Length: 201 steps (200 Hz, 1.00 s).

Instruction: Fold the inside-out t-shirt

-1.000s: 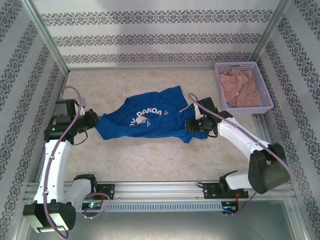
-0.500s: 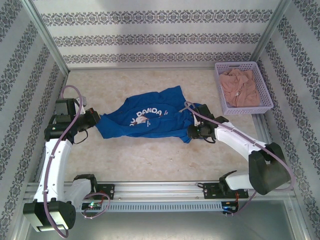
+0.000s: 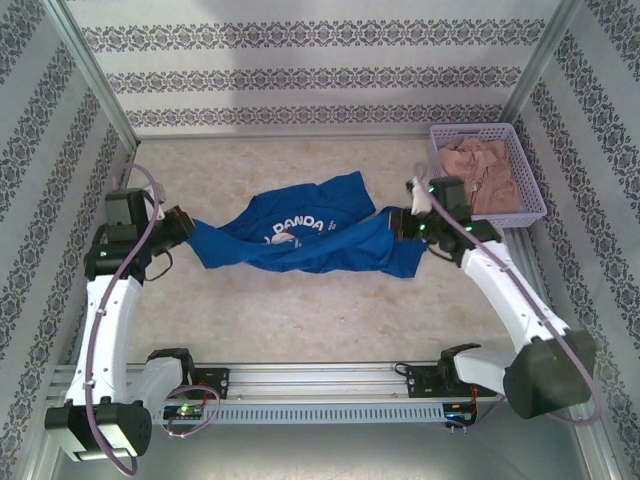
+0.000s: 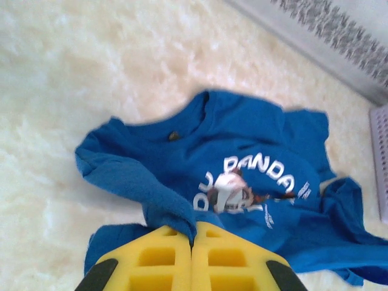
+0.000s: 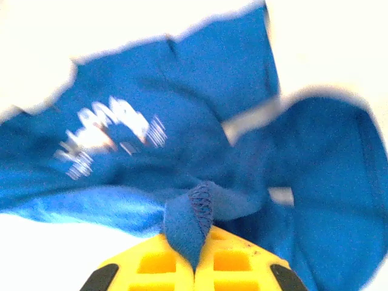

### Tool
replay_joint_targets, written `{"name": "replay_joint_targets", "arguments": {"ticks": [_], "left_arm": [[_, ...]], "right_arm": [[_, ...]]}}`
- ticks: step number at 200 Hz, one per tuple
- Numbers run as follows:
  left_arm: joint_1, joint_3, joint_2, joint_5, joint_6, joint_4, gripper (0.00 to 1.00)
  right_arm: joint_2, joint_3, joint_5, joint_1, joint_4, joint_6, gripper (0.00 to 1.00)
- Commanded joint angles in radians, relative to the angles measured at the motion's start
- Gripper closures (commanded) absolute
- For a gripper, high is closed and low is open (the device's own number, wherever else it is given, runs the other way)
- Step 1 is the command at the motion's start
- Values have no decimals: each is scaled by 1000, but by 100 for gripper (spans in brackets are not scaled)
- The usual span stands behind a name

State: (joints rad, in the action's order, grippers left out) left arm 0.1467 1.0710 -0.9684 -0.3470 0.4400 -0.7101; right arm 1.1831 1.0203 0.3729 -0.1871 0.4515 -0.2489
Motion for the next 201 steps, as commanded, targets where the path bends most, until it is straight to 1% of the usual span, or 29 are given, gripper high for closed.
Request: {"name": "replay_joint_targets", "arguments": {"ticks": [1, 9, 18, 37, 52, 73, 90, 107, 133, 154, 165, 178, 192, 201], "left_arm": [[37, 179, -4, 60, 69, 88, 100], [42, 254, -14, 59, 89, 89, 100], [42, 349, -25, 62, 100, 82, 100], [42, 558, -45, 85, 90, 37, 100], [42, 703, -60, 125, 58, -16, 100], [42, 858, -81, 198, -5, -92, 100], [42, 942, -103, 238, -48, -127, 100], [42, 1014, -136, 259, -73, -159, 100], [42, 1088, -179, 277, -103, -181, 100], [42, 1104, -215, 285, -118, -181, 100], [42, 1086, -242, 274, -114, -172, 100], [42, 1029, -269, 249, -101, -140, 100], [42, 958, -301, 241, -86, -84, 100], [42, 947, -341, 237, -79, -59, 100]], "right_arm": [[-24, 192, 297, 61, -98, 21, 100], [-24, 255, 364, 86, -119, -5, 100], [-31, 316, 412, 109, -158, -44, 100], [-58, 451, 430, 144, -159, -74, 100], [-84, 545, 393, 168, -112, -66, 100], [-114, 644, 330, 230, -13, -47, 100], [-145, 685, 277, 279, 38, -40, 100], [-176, 702, 215, 294, 63, -34, 100], [-215, 705, 206, 294, 48, -29, 100], [-213, 653, 228, 295, 5, -37, 100], [-180, 626, 248, 295, 4, -55, 100], [-142, 574, 250, 292, -40, -94, 100], [-98, 520, 190, 280, -107, -122, 100], [-54, 515, 147, 266, -147, -138, 100]]}}
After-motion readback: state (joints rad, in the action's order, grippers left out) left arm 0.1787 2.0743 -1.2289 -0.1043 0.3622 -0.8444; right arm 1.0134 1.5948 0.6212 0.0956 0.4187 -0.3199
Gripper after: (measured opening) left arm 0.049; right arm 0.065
